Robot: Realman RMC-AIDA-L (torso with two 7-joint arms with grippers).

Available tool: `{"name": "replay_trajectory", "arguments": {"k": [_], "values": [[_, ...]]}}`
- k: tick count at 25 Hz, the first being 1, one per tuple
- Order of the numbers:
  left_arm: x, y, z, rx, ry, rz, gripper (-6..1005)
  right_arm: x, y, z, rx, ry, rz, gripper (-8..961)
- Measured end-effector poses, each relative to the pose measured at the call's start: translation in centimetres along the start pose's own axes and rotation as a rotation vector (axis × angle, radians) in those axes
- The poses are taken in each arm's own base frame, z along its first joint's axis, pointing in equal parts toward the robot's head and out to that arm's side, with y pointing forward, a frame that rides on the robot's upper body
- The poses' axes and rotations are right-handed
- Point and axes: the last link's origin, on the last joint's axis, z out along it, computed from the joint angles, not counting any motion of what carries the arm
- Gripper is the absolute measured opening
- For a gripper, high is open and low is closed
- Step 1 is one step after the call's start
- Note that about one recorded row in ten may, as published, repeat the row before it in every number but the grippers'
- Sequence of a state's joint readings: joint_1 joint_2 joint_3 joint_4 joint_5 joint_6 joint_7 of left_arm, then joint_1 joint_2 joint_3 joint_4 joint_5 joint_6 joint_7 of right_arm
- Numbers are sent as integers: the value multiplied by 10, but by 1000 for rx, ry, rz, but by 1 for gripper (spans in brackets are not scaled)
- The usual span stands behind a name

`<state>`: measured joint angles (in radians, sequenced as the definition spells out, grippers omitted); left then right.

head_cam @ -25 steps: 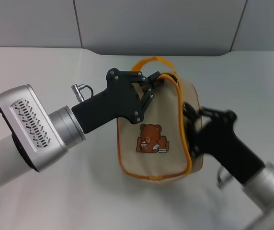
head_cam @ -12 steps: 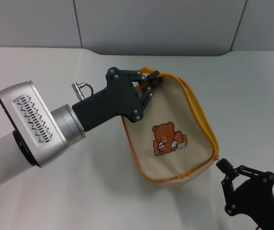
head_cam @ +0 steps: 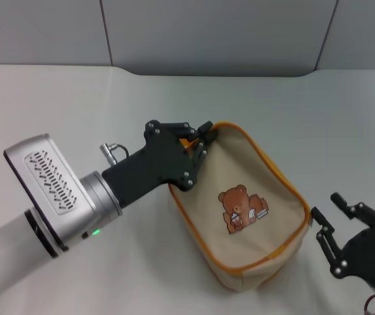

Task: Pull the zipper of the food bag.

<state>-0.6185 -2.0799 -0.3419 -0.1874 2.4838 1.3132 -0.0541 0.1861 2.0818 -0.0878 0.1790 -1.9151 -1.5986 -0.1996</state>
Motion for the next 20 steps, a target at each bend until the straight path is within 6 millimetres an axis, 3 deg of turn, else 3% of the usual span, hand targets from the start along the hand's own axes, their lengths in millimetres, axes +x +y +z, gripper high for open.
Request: {"name": "replay_trajectory", "arguments": {"k": [5, 11, 12, 16, 17, 18, 20], "values": [[-4, 6, -3, 98, -22, -97, 60, -3, -21, 4, -137, -41, 182, 290], [-7, 5, -14, 105, -33, -169, 187, -15, -47, 3, -327, -58, 335, 544], [-7, 4, -18, 85, -26, -188, 208, -21, -58, 4, -419, -35, 375, 577], [-1, 0, -41, -79, 4, -285, 311, -30, -70, 8, -550, 13, 411, 709], [6, -5, -59, -218, 22, -326, 351, -35, -73, 12, -638, 45, 431, 742], [6, -5, -59, -218, 22, -326, 391, -35, -73, 12, -638, 45, 431, 753], [15, -8, -82, -370, 30, -354, 470, -40, -77, 18, -743, 83, 447, 776]]}}
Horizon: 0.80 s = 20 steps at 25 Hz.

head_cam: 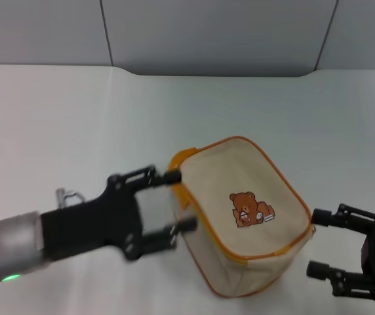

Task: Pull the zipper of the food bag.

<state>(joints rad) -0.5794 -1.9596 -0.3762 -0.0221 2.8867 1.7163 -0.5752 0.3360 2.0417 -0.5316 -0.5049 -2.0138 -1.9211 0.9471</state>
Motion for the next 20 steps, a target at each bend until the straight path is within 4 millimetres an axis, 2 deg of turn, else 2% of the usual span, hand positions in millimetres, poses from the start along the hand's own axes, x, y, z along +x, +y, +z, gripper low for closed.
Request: {"name": "replay_trajectory", "arguments": {"k": [2, 5, 10, 20], "values": [[5, 3, -13, -66, -19, -17, 548, -2, -2, 1, -26, 14, 8, 787], [4, 5, -22, -109, -72, -48, 662, -5, -5, 9, -97, 57, 27, 786], [1, 7, -25, -140, -109, -64, 823, -6, -5, 14, -117, 66, 33, 786], [-2, 10, -24, -123, -104, -49, 820, -7, -5, 14, -109, 55, 29, 786]]}}
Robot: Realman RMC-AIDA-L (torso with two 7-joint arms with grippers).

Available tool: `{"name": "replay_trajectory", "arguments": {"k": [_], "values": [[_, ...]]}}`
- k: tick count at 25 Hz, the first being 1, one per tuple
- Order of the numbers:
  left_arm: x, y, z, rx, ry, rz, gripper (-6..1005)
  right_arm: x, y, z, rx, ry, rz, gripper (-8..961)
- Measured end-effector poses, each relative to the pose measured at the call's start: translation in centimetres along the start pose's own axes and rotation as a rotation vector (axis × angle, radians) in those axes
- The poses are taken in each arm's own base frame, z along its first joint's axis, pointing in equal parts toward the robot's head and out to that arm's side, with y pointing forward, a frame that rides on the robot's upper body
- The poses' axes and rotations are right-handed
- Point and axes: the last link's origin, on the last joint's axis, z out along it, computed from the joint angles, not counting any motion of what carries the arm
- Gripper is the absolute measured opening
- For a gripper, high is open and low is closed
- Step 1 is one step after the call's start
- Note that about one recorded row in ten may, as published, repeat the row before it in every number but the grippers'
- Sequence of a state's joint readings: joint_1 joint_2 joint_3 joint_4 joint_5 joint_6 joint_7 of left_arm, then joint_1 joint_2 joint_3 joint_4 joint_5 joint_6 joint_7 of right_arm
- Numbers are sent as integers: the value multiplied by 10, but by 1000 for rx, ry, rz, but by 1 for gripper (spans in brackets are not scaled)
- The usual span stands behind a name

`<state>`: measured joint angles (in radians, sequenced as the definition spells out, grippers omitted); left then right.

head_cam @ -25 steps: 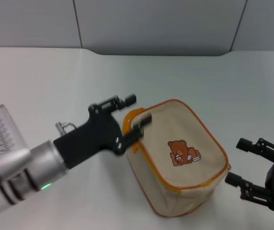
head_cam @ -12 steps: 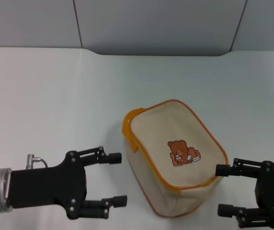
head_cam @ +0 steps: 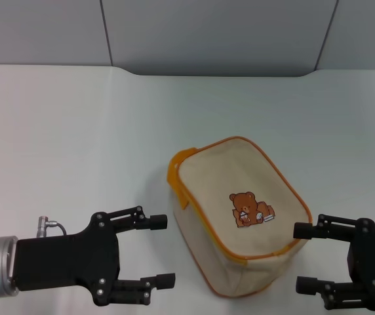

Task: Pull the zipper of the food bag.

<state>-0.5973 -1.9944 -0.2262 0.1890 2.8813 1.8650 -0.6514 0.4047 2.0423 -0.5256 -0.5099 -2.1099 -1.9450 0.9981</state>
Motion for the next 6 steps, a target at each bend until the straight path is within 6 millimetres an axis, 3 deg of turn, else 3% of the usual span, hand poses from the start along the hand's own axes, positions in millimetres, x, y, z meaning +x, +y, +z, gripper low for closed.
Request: {"name": "replay_trajectory", "arguments": {"k": [6], "values": [[-1, 1, 2, 3, 1, 5, 819, 0, 0, 2, 1, -3, -2, 786]]}}
